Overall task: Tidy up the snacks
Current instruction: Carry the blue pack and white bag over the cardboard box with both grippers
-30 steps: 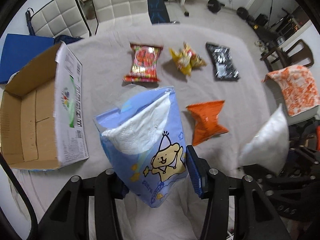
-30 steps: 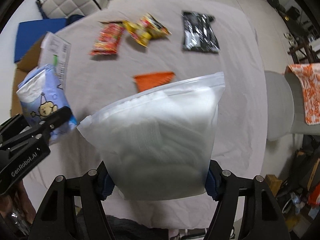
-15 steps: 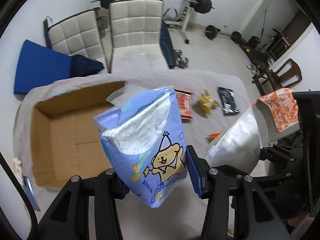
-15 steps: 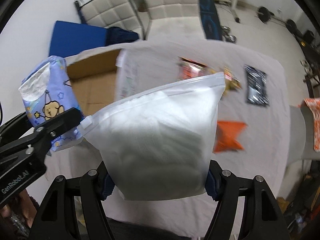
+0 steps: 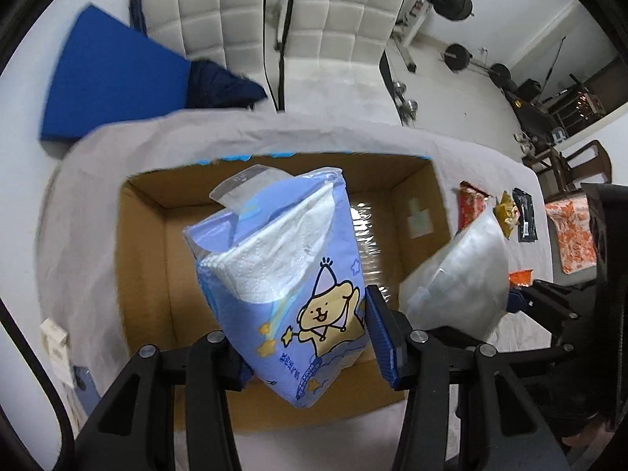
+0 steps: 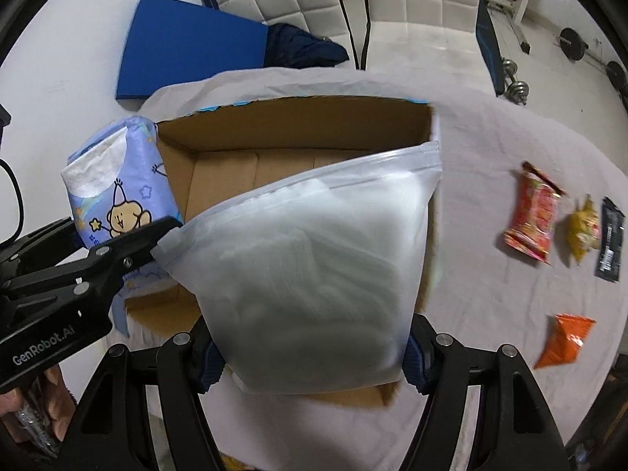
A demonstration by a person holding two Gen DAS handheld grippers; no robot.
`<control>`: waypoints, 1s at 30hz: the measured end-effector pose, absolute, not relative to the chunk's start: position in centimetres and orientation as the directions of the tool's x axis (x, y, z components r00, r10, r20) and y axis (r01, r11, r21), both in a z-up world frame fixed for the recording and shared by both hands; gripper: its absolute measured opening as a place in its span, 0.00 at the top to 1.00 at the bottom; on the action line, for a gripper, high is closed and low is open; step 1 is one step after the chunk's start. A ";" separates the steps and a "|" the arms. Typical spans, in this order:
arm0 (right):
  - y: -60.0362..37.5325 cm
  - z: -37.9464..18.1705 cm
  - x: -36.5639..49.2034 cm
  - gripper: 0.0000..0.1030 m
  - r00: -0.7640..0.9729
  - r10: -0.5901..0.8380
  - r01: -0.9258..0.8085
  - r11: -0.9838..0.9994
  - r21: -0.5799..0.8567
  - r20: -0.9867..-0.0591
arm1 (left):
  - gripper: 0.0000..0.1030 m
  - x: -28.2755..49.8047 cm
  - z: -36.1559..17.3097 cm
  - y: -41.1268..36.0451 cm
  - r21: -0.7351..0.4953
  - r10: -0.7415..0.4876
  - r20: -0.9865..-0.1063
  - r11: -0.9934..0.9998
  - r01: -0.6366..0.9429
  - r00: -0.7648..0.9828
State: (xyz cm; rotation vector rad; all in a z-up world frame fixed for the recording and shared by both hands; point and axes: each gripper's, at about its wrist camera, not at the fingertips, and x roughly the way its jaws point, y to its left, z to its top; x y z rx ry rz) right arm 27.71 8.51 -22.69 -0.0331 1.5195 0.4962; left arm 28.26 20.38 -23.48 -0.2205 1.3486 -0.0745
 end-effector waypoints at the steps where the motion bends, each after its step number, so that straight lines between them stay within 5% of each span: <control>1: 9.0 -23.6 28.2 0.29 -0.031 0.278 -0.326 0.905 0.273 -0.960 | 0.56 28.9 -24.7 21.2 -0.224 -0.207 -0.959 0.972 -0.071 0.196; 13: 12.5 -30.8 33.0 0.29 -0.048 0.202 -0.282 0.937 0.207 -0.978 | 0.56 34.2 -32.7 24.2 -0.376 -0.374 -0.926 0.926 -0.034 0.052; 30: 13.5 -37.4 34.9 0.25 -0.052 0.131 -0.197 0.971 0.139 -0.990 | 0.55 35.5 -37.6 25.7 -0.438 -0.435 -0.892 0.899 -0.002 -0.121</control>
